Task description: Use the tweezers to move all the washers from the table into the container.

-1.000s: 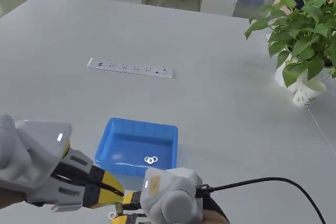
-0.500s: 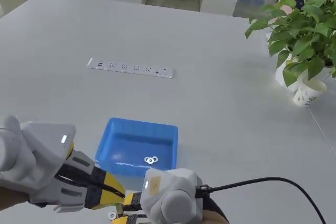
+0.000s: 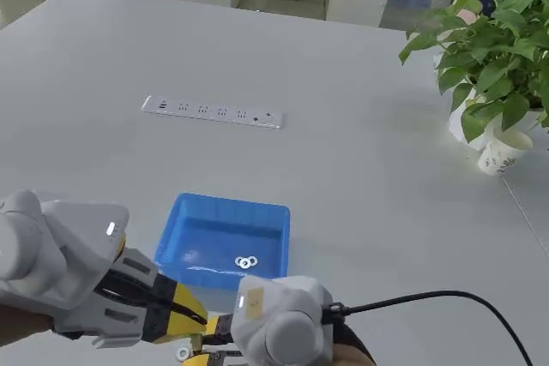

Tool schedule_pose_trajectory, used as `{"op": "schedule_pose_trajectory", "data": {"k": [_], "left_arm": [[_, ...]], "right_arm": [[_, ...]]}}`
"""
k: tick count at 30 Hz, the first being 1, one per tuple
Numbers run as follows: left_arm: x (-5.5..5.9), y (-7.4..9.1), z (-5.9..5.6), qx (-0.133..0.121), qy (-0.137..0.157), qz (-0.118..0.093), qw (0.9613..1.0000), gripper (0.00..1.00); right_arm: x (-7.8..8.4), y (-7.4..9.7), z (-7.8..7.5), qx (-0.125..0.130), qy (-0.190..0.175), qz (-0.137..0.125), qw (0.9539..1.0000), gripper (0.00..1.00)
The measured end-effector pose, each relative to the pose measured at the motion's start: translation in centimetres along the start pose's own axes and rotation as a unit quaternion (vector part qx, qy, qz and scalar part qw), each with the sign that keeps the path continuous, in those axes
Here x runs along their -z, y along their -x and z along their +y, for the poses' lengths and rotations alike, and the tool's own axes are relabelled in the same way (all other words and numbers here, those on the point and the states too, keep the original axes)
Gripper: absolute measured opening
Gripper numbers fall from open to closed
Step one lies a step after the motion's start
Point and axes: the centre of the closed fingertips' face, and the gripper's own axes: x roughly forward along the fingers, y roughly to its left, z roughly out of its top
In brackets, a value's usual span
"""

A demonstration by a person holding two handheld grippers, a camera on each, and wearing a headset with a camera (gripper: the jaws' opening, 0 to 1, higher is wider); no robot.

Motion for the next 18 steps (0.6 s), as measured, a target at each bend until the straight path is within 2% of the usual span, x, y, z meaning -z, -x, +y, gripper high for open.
{"op": "schedule_pose_trajectory", "data": {"k": [18], "left_arm": [[-0.07, -0.13, 0.03, 0.004, 0.002, 0.0, 1.0, 0.03]], "right_arm": [[0.03, -0.02, -0.04, -0.001, -0.014, -0.002, 0.9999, 0.09]]}}
